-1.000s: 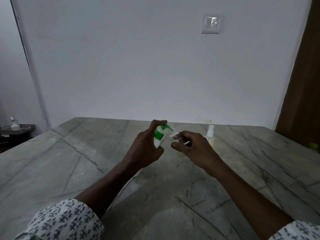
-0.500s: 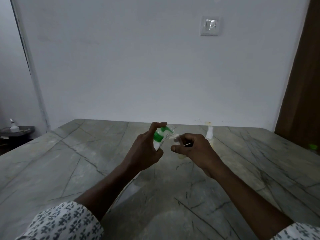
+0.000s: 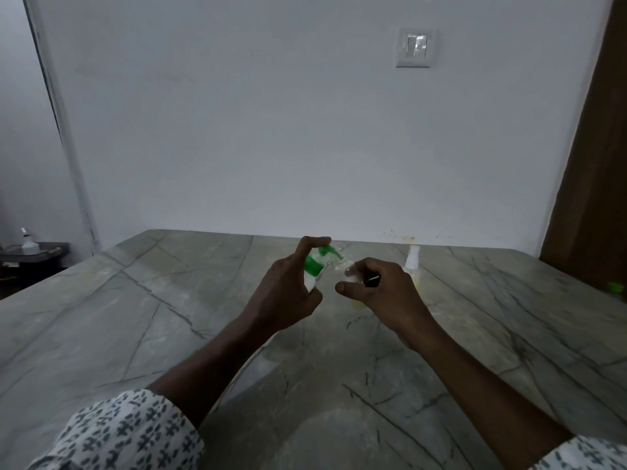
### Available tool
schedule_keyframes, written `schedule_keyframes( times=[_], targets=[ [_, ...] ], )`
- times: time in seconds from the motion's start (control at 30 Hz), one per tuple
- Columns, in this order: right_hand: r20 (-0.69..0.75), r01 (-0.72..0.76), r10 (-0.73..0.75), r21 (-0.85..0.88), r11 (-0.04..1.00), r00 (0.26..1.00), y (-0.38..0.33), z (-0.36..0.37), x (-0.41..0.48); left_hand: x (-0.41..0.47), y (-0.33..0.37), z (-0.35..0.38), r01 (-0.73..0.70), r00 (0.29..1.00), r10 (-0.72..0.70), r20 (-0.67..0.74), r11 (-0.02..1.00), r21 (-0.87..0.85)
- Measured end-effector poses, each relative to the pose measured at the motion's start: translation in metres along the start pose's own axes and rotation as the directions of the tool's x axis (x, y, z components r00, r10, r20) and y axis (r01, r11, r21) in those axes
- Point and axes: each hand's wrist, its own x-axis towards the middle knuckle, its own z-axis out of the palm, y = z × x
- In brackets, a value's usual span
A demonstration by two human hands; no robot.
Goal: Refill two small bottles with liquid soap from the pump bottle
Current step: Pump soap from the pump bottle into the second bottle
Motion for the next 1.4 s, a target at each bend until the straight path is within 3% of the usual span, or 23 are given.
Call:
schedule_keyframes(
  times=[0.37, 0.73, 1.4],
  targets=[
    [0.120, -0.011, 0.003, 0.067, 0.998, 0.993, 0.000, -0.008, 0.006, 0.000, -0.001, -0.001, 0.041, 0.999, -0.043, -0.032, 0.999, -0.034],
    [0.195, -0.089, 0.042, 0.239, 0.967, 0.980, 0.001, -0.014, 0.008, 0.001, 0.000, 0.000, 0.012, 1.000, -0.012, -0.003, 1.000, -0.006],
    [0.245, -0.089, 0.023, 0.259, 0.962, 0.969, 0.005, -0.009, 0.007, 0.001, 0.002, 0.000, 0.002, 1.000, -0.002, 0.008, 1.000, -0.009]
  ],
)
